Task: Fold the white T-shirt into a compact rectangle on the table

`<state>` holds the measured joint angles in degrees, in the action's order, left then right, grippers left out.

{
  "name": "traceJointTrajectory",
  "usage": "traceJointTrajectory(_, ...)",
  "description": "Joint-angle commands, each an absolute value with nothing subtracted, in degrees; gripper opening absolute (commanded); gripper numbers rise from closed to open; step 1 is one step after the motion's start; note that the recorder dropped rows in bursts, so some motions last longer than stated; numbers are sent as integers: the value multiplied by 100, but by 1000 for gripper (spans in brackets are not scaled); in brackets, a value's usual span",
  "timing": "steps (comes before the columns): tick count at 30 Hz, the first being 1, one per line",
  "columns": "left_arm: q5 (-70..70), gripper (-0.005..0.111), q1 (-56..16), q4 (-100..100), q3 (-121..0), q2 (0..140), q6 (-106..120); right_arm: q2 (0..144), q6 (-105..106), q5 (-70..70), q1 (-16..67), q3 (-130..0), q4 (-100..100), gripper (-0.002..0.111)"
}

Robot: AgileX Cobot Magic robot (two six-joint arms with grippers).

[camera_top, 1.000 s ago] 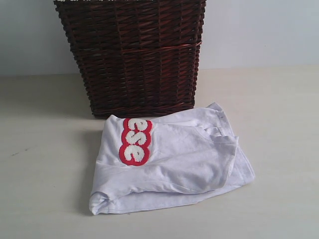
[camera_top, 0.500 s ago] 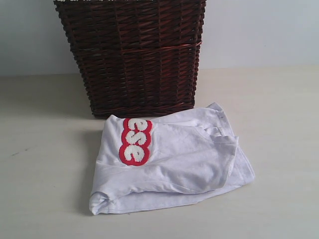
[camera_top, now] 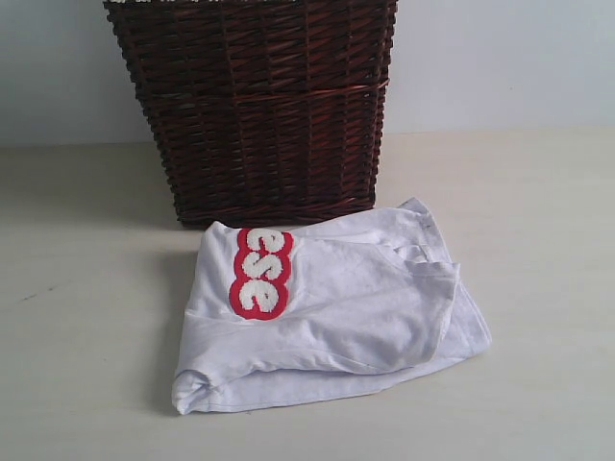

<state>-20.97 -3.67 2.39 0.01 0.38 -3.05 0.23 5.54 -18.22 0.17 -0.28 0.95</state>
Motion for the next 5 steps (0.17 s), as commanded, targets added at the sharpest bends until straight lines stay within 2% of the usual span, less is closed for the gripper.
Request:
traceJointTrajectory(1, -2037, 0, -395, 273, 0, 0, -344, 0, 588, -1785, -19, 0, 119, 0)
traceJointTrajectory(5, -2037, 0, -395, 273, 0, 0, -344, 0, 588, -1785, -19, 0, 119, 0)
